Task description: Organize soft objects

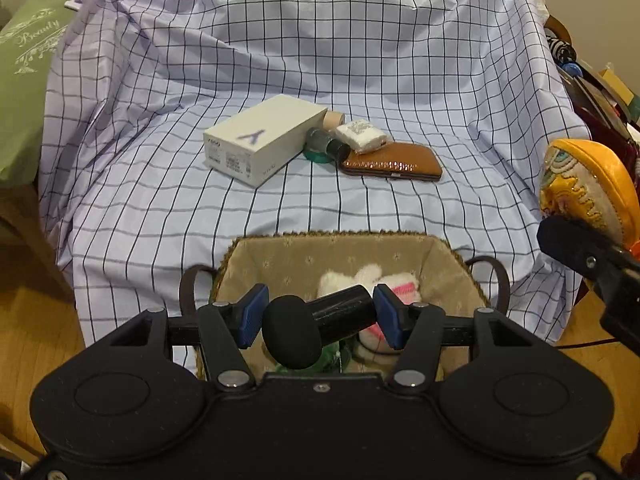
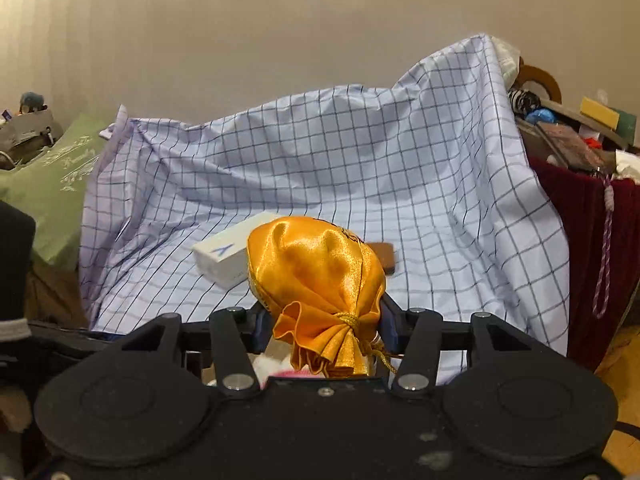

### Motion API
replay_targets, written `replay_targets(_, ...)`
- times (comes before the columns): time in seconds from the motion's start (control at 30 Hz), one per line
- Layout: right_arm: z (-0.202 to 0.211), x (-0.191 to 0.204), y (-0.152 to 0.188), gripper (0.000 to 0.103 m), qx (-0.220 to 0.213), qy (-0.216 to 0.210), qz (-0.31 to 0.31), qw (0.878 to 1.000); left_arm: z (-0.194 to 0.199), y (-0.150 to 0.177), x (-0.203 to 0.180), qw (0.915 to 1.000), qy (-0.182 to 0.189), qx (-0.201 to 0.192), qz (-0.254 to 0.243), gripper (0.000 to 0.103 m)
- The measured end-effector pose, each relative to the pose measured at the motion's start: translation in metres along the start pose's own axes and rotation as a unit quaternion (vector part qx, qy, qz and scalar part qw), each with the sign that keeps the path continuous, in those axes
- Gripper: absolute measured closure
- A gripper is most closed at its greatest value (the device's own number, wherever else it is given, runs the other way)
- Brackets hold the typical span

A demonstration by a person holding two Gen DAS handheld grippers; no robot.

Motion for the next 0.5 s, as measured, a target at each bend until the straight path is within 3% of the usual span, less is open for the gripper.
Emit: replay_targets(0.5,-0.03,0.01,0.023,0.052,0.108,0.004,-0.01,0.994,-0.02,0.027,0.013,0.9988,-0.02,0.04,0.023,0.048)
Point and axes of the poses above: each gripper's, at about its wrist camera, not at the fingertips, and z roughly against the way its jaws point, x to its left, y to its underside, the point moved 1 cm from there along -z, roughly the way its jaws point, and after that the axes turned 3 degrees about -z, right-handed, at the moved point
